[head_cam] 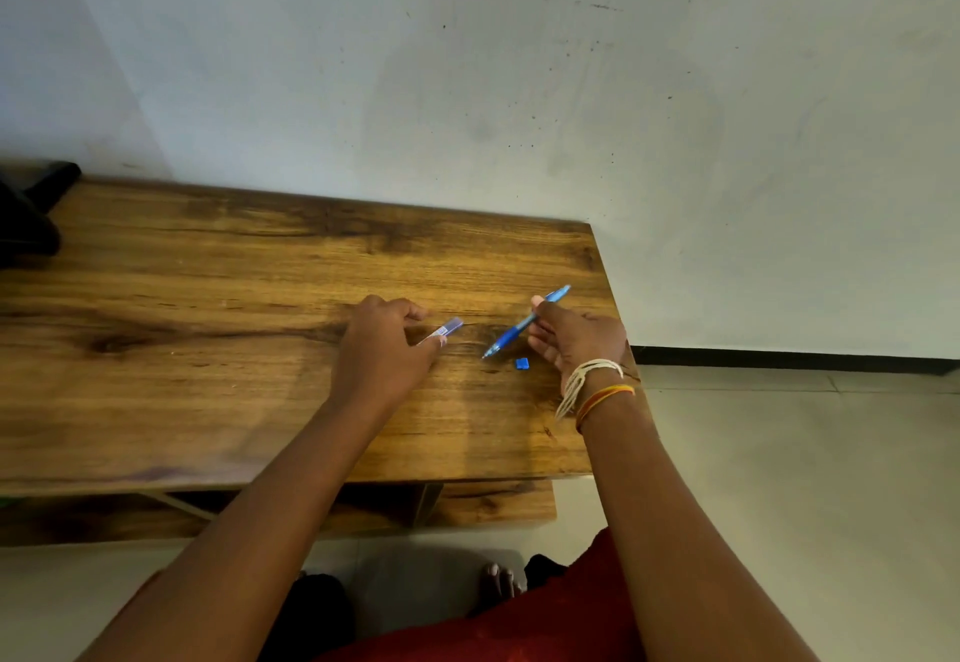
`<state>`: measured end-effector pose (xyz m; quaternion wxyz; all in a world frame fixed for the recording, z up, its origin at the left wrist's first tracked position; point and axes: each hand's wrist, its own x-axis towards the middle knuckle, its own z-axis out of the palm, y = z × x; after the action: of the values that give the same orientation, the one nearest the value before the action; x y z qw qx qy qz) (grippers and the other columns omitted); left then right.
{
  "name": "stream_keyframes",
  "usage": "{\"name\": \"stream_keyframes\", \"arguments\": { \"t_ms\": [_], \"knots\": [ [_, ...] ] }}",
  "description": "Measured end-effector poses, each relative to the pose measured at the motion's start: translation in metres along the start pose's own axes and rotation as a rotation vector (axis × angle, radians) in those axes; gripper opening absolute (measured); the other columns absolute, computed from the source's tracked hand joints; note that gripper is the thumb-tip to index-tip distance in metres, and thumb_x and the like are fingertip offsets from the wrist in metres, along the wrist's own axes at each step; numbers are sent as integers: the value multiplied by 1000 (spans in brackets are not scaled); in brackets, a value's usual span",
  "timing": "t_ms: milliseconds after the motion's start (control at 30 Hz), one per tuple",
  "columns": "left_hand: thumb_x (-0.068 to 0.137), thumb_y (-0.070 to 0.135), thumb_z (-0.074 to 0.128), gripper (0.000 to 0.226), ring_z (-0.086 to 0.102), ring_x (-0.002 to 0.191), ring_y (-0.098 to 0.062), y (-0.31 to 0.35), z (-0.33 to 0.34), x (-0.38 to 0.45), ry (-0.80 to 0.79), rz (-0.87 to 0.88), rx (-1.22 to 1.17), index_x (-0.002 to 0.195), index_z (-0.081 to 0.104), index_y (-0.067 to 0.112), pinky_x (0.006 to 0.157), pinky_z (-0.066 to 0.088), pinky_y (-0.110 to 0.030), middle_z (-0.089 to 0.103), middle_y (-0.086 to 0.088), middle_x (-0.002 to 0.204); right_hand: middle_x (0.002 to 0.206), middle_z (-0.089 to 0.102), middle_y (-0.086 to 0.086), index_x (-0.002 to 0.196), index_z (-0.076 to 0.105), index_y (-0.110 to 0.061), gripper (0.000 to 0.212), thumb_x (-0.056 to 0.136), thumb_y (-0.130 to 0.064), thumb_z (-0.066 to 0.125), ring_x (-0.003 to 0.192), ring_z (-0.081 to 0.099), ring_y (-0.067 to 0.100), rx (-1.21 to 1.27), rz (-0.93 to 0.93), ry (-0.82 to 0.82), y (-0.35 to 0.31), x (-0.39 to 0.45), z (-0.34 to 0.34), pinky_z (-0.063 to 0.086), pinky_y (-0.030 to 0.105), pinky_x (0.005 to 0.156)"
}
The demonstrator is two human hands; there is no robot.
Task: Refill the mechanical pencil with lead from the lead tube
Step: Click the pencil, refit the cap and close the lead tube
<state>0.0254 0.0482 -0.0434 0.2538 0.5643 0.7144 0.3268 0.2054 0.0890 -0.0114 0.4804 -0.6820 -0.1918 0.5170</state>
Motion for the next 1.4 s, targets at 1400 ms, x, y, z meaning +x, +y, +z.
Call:
{"name": "stream_keyframes", "arguments": {
  "t_ms": [1400],
  "knots": [
    [77, 2, 75, 10, 71, 62, -14, 18, -5, 2, -223, -406, -764, 81, 70, 10, 60, 57, -24, 74, -11, 78, 97, 71, 14, 103, 67, -5, 39, 68, -16, 80, 92, 69, 26, -1160, -153, -266, -7, -5, -9, 59, 41, 84]
  ]
}}
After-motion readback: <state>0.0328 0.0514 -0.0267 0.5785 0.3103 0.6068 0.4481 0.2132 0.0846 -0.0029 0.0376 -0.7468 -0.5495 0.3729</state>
